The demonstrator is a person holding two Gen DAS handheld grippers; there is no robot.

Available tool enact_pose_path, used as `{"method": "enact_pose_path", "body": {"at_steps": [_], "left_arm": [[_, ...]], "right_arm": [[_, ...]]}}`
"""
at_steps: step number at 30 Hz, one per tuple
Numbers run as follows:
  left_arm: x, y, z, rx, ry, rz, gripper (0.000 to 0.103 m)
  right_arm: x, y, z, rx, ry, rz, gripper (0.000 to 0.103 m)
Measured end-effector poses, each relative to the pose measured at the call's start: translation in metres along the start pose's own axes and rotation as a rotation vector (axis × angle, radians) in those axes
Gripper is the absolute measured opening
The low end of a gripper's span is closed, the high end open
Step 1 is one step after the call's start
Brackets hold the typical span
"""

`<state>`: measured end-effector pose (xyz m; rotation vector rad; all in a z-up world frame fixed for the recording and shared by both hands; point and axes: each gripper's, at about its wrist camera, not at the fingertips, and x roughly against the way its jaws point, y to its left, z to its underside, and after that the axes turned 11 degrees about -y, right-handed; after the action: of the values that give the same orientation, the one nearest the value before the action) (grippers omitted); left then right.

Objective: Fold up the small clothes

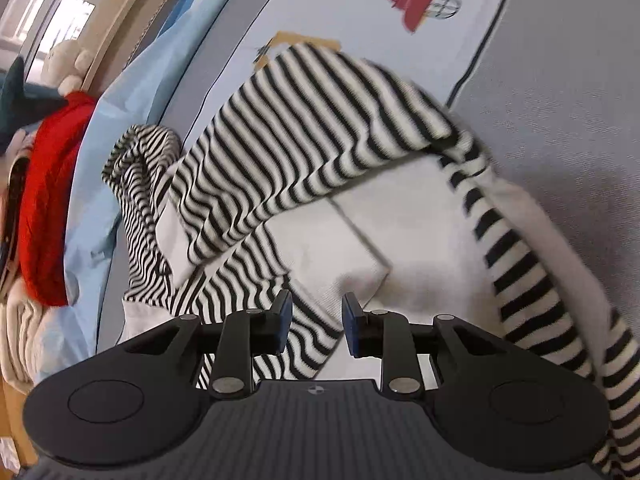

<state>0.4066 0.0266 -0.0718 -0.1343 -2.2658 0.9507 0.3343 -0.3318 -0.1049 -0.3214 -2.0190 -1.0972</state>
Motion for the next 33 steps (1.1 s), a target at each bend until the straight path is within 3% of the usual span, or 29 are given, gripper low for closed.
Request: {"method": "enact_pose_path", "body": {"at_steps": [3, 8, 10, 11, 12, 16, 18, 20, 23, 25, 27, 29, 30, 31, 33], "left_arm": [[-0.044, 0.003, -0.004, 0.069, 0.023, -0.032, 0.045], [-0.101, 0.001, -0.005, 0.118, 0.075, -0.12, 0.045], [-0.109, -0.003, -0.004, 0.103, 0.054, -0.106, 0.044], [-0.112, -0.006, -0.004, 0.082, 0.054, -0.104, 0.029], [-0.113, -0.008, -0.005, 0.068, 0.057, -0.105, 0.004], [-0.082, -0.034, -0.017, 0.004, 0.004, -0.041, 0.005], [-0.041, -0.047, -0.025, -0.005, -0.057, 0.014, 0.005], [0.005, -0.055, -0.032, -0.031, -0.114, 0.016, 0.005], [0.078, -0.047, -0.037, -0.053, -0.207, -0.085, 0.005], [0.106, -0.025, -0.033, -0.033, -0.23, -0.136, 0.006], [0.109, 0.006, -0.026, -0.031, -0.179, -0.218, 0.007], [0.105, 0.046, -0.014, 0.012, -0.117, -0.407, 0.008], [0.107, 0.06, -0.012, 0.047, -0.117, -0.451, 0.008], [0.108, 0.069, -0.011, 0.096, -0.111, -0.487, 0.008], [0.114, 0.069, -0.019, 0.129, -0.138, -0.471, 0.008]], "right_arm": [[0.008, -0.008, -0.008, -0.017, 0.002, 0.012, 0.031], [0.011, -0.015, -0.017, -0.029, 0.021, -0.004, 0.031], [0.011, -0.018, -0.021, -0.042, 0.03, -0.008, 0.031], [0.012, -0.02, -0.023, -0.048, 0.03, -0.007, 0.031], [0.011, -0.021, -0.024, -0.051, 0.028, -0.004, 0.031], [0.01, -0.021, -0.026, -0.06, 0.028, -0.001, 0.031], [0.009, -0.02, -0.024, -0.061, 0.034, 0.0, 0.032], [0.009, -0.019, -0.023, -0.064, 0.031, 0.002, 0.032], [0.011, -0.018, -0.02, -0.059, 0.019, 0.004, 0.032], [0.011, -0.016, -0.017, -0.053, 0.019, 0.004, 0.035], [0.009, -0.015, -0.014, -0.043, 0.024, 0.008, 0.037], [0.007, -0.015, -0.011, -0.036, 0.03, 0.018, 0.038], [0.006, -0.015, -0.009, -0.028, 0.033, 0.026, 0.038], [0.006, -0.014, -0.007, -0.024, 0.031, 0.033, 0.038], [0.008, -0.014, -0.004, -0.012, 0.016, 0.047, 0.038]]}}
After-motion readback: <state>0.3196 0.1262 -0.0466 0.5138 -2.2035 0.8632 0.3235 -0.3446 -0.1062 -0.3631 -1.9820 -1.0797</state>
